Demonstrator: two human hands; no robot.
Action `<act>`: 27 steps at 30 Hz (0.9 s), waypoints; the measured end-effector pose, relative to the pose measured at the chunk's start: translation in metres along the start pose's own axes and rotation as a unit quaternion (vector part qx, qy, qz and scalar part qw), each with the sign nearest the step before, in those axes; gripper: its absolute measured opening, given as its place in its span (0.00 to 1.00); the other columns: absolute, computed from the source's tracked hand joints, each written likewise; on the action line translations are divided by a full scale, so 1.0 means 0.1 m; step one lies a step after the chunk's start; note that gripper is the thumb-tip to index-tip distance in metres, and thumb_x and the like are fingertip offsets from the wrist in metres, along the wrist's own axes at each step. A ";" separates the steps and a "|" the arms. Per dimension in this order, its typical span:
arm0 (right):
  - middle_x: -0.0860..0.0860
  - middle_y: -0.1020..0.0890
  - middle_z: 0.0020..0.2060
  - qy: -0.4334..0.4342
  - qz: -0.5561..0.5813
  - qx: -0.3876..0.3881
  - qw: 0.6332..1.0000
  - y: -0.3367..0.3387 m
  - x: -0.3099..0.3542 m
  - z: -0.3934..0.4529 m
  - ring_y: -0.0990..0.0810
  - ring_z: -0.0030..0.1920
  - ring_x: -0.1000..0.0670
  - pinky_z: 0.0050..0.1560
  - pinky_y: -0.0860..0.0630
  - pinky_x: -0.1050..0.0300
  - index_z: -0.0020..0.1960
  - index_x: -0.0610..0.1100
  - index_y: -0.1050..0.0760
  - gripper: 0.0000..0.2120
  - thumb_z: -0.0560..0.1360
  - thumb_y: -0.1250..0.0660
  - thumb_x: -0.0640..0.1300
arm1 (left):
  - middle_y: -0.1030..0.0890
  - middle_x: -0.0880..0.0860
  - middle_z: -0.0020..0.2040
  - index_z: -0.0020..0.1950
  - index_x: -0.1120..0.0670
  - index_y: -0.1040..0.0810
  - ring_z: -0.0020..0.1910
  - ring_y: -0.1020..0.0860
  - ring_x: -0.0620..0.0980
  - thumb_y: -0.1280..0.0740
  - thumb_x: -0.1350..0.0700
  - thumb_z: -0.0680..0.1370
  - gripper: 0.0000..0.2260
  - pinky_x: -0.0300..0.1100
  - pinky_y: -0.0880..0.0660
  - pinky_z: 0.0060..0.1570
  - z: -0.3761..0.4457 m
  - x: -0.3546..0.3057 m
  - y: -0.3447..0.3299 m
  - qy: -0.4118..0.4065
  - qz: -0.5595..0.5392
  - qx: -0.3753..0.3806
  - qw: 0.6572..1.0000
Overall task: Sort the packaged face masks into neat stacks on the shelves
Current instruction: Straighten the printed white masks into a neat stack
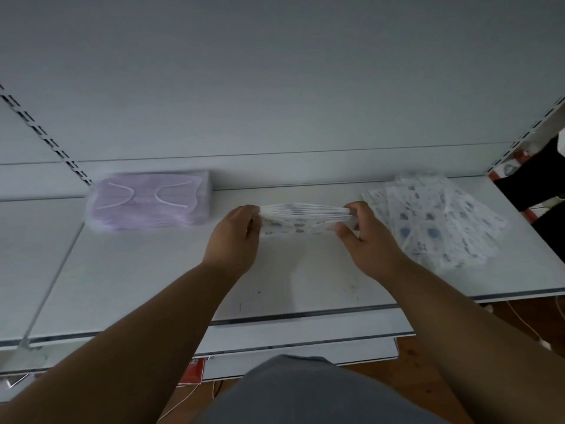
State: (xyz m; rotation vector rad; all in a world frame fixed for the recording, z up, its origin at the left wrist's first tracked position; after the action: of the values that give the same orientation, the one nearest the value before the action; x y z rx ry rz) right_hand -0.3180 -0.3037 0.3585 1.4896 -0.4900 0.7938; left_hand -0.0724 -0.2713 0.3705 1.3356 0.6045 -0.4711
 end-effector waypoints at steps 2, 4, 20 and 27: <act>0.52 0.22 0.41 0.015 -0.013 -0.004 1.000 0.06 0.00 0.02 0.25 0.40 0.58 0.43 0.31 0.61 0.55 0.47 0.28 0.06 0.81 0.37 0.48 | 0.19 0.57 0.58 0.64 0.59 0.22 0.52 0.23 0.52 0.41 0.57 0.84 0.13 0.36 0.33 0.53 0.02 0.02 0.01 0.005 0.001 -0.008 1.000; 0.54 0.24 0.34 0.010 0.018 -0.016 1.000 0.12 0.00 0.06 0.28 0.33 0.60 0.36 0.32 0.65 0.44 0.48 0.28 0.07 0.80 0.35 0.46 | 0.19 0.55 0.55 0.60 0.57 0.21 0.48 0.25 0.48 0.41 0.57 0.84 0.11 0.35 0.32 0.50 0.05 0.05 0.01 0.023 -0.016 -0.007 1.000; 0.55 0.23 0.36 -0.095 -0.054 -0.055 0.993 0.05 -0.28 0.64 0.24 0.38 0.51 0.35 0.33 0.58 0.42 0.50 0.27 0.07 0.78 0.37 0.43 | 0.17 0.49 0.48 0.51 0.50 0.18 0.48 0.21 0.51 0.34 0.52 0.79 0.06 0.42 0.24 0.47 0.56 0.03 -0.25 0.110 0.000 0.039 0.993; 0.50 0.21 0.41 -0.066 -0.088 -0.015 0.994 0.12 -0.31 0.90 0.23 0.44 0.47 0.45 0.32 0.59 0.50 0.43 0.22 0.08 0.74 0.28 0.45 | 0.17 0.49 0.50 0.54 0.50 0.18 0.51 0.21 0.51 0.31 0.51 0.78 0.07 0.40 0.26 0.49 0.80 -0.04 -0.37 0.087 0.048 0.050 0.994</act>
State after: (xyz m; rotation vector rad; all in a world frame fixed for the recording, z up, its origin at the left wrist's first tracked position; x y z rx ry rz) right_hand -0.3309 -0.3983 0.3488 1.5404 -0.4597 0.5494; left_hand -0.0878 -0.3570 0.3547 1.5044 0.6648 -0.3121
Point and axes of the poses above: each hand's wrist, its own z-axis towards the middle knuckle, its own y-axis out of the back of the hand, x = y × z, the point moved 6 cm from there along z, towards the middle knuckle
